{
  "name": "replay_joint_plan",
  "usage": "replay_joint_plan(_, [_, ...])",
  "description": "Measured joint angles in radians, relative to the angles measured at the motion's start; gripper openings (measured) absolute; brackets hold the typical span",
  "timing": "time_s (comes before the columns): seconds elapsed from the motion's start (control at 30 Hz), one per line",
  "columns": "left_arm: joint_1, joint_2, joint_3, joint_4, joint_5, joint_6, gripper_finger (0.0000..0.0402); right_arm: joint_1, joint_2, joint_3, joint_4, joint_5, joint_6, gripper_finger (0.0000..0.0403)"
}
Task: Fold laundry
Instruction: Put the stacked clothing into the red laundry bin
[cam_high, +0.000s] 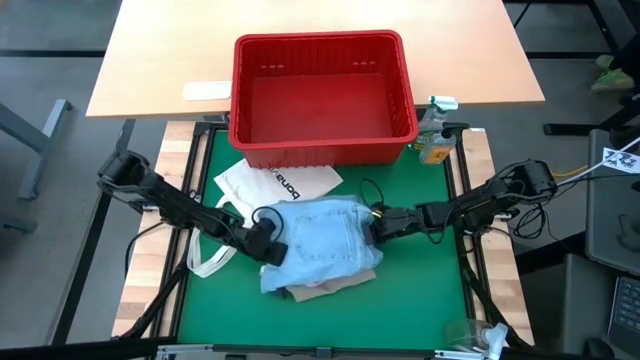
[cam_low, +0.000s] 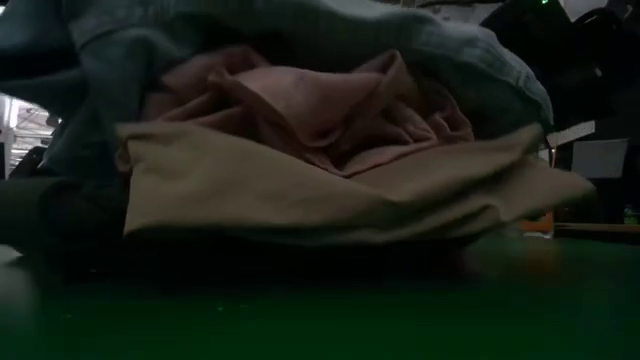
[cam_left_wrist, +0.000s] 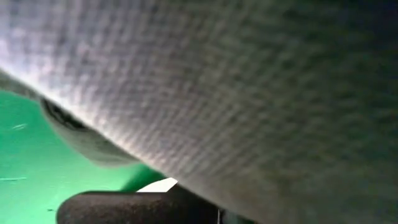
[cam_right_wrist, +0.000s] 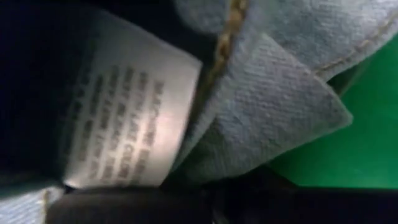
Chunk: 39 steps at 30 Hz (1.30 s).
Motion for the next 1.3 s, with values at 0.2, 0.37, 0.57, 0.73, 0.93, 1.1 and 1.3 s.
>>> replay_joint_plan(0.2, [0.010,-0.041,0.002,0.003,-0.005,0.007,0.0008,0.000,-0.001,0.001,0.091,0.007,-0.012,0.0011])
replay_joint_plan(0.37, [0.018,-0.073,0.003,0.007,-0.012,0.024,0.0008,0.000,-0.001,0.001,0.162,0.009,-0.029,0.0013])
replay_joint_plan(0.57, [0.018,-0.106,0.005,0.007,-0.023,0.033,0.0008,0.000,-0.001,0.002,0.231,0.010,-0.057,0.0011])
replay_joint_plan(0.73, [0.018,-0.118,0.005,0.002,-0.035,0.035,0.0007,0.000,-0.001,0.002,0.236,0.010,-0.062,0.0013])
replay_joint_plan(0.93, [0.001,-0.107,0.007,-0.087,0.051,0.034,0.0033,0.000,-0.001,0.003,0.206,0.006,-0.083,0.0011])
replay_joint_plan(1.1, [-0.020,-0.107,0.007,-0.180,0.067,0.034,0.0068,0.000,-0.001,0.003,0.194,0.002,-0.084,0.0014])
replay_joint_plan(1.3, [-0.022,-0.107,0.007,-0.279,0.115,0.034,0.0119,0.000,-0.002,0.003,0.193,-0.014,-0.093,0.0011])
